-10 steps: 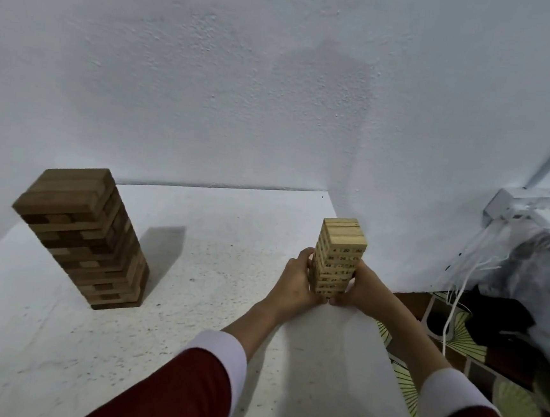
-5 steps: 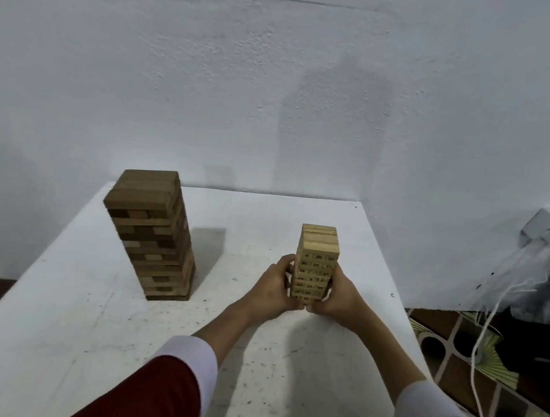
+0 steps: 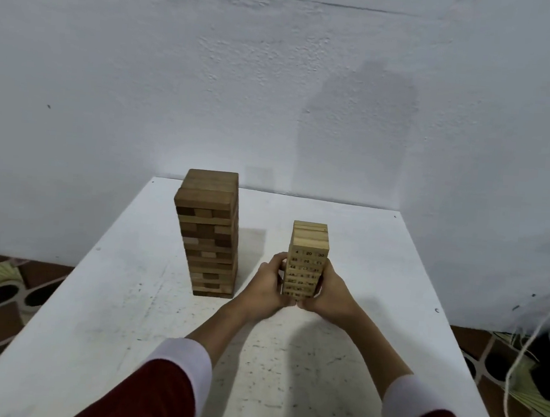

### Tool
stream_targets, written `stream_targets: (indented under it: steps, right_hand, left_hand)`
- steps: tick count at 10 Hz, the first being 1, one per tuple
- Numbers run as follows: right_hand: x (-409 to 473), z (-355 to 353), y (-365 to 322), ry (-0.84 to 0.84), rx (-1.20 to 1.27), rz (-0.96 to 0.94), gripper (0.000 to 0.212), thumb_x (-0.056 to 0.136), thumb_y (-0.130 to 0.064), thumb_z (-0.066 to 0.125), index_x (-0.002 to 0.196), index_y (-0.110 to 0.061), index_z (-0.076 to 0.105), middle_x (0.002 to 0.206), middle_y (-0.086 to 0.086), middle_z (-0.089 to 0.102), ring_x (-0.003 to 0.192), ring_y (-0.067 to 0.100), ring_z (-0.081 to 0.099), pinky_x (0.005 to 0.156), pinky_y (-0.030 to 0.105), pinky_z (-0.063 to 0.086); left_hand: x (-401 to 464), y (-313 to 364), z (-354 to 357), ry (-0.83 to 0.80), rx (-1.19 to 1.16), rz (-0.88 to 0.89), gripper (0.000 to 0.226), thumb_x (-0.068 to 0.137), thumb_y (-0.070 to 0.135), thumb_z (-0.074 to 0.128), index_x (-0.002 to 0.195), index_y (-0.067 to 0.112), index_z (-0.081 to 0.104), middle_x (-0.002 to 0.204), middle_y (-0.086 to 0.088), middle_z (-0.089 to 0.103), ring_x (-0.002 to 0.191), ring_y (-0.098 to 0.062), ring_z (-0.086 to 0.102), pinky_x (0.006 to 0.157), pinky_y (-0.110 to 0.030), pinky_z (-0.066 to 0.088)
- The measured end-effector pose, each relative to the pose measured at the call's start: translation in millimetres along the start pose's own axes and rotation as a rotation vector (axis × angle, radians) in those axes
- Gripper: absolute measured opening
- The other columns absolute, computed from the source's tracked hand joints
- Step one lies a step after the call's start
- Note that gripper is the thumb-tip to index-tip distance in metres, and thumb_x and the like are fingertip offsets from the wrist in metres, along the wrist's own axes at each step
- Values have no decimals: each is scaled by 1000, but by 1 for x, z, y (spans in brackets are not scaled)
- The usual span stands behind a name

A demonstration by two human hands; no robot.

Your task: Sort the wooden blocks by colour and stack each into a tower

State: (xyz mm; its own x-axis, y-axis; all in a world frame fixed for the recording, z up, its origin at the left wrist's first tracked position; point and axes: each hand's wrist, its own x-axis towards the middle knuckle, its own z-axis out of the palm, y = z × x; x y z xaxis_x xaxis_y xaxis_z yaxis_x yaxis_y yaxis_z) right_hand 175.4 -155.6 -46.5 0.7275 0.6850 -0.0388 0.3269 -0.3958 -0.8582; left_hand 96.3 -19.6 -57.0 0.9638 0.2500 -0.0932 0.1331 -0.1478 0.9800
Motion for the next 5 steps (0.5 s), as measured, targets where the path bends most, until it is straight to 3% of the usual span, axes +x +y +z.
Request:
stream_targets:
  steps: [1, 3, 4, 5]
  right_hand:
    - [3, 7, -2, -11, -8, 0, 81, 66, 8, 72, 133, -15, 33, 111, 1, 56, 86, 4, 58, 62, 12, 48]
    - [4, 11, -2, -17, -6, -23, 81, 67, 9, 71, 134, -12, 31, 110, -1, 55, 85, 0, 58, 64, 10, 48]
    - [3, 10, 0, -14, -27, -46, 82, 70, 8, 71, 136, -10, 27, 104, -8, 52, 82, -10, 57, 64, 8, 46]
    - [-6, 8, 4, 9, -21, -21, 100, 69, 0, 77, 146, -13, 14, 121, -2, 47, 83, 1, 57, 66, 10, 46]
  left_hand:
    - [-2, -3, -6, 8, -60, -6, 65, 72, -14, 68, 114, 31, 47, 122, -15, 53, 110, -31, 58, 79, -48, 56]
    - [-6, -2, -8, 31, 71, 36, 67, 73, -10, 69, 117, 33, 41, 120, -10, 55, 108, -24, 59, 80, -40, 57]
    - [-8, -3, -8, 78, 225, -8, 73, 78, 1, 70, 136, 19, 32, 132, -10, 46, 118, -28, 51, 93, -31, 46]
    - [-17, -9, 1, 169, 342, -56, 80, 82, 8, 67, 144, 17, 18, 140, -10, 35, 130, -28, 37, 103, -31, 37]
